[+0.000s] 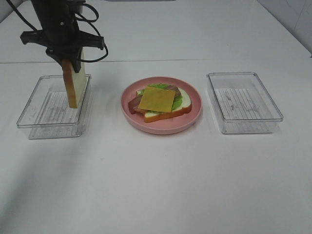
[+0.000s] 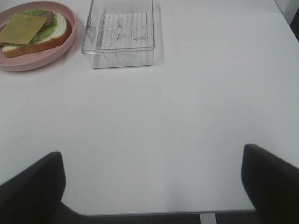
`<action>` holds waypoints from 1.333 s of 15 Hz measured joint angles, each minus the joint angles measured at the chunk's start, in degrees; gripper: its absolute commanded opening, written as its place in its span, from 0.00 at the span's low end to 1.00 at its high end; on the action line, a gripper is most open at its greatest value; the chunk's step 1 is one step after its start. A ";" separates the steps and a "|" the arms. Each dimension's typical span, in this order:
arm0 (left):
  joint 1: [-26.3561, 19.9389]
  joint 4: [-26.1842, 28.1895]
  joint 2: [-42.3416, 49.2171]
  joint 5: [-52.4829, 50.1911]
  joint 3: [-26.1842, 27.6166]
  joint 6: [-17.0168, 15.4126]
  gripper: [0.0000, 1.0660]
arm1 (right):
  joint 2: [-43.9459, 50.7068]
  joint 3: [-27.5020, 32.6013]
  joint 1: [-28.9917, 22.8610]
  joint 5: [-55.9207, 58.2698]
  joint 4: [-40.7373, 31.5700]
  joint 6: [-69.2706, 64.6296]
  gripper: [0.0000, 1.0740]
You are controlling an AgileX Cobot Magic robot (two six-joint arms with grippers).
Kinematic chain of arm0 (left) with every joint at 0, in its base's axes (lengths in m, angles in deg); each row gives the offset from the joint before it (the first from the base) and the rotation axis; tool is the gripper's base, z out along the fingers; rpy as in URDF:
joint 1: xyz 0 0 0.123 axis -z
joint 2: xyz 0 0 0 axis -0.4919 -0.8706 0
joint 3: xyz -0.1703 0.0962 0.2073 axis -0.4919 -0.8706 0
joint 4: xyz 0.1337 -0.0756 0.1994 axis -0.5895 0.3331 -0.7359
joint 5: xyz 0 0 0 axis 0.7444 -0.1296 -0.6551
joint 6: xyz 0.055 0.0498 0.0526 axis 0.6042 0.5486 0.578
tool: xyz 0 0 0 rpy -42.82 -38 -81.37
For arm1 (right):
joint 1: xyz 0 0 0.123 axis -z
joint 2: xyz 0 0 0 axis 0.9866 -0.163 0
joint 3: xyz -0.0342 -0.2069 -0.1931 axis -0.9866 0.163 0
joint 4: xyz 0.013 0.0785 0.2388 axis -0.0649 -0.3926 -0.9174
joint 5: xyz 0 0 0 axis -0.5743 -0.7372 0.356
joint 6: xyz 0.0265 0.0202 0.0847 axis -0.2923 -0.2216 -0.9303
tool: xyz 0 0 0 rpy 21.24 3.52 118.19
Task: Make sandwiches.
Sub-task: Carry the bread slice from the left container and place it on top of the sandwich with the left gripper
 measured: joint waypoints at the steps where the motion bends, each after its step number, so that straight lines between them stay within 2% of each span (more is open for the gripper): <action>1: 0.00 -0.29 0.63 0.00 0.00 0.00 0.00 | 0.00 0.00 0.00 0.00 0.00 0.00 0.92; 6: 0.00 0.06 7.10 0.23 0.00 0.74 0.00 | 0.00 0.00 0.00 0.00 0.00 0.00 0.92; 7: 0.00 2.92 7.96 0.23 0.00 2.35 0.00 | 0.00 0.00 0.00 0.00 0.00 0.00 0.92; 9: 0.00 7.51 8.02 0.17 0.00 3.55 0.00 | 0.00 0.00 0.00 0.00 0.00 0.00 0.92; 11: 0.23 17.30 7.91 -3.44 0.00 5.39 0.00 | 0.00 0.00 0.00 0.00 0.00 0.00 0.92; 12: 0.74 20.05 7.85 -6.30 0.00 6.70 0.00 | 0.00 0.00 0.00 0.00 0.00 0.00 0.92; 14: 2.23 23.15 7.56 -10.26 0.00 8.82 0.00 | 0.00 0.00 0.00 0.00 0.00 0.00 0.92; 15: 4.41 24.87 6.47 -13.64 0.00 9.74 0.00 | 0.00 0.00 0.00 0.00 0.00 0.00 0.92; 18: 8.19 27.56 3.72 -18.51 0.00 10.03 0.00 | 0.00 0.00 0.00 0.00 -0.17 0.00 0.92; 20: 10.89 31.63 -0.52 -23.15 0.00 10.03 0.00 | 0.00 0.00 0.00 0.00 -0.23 0.00 0.92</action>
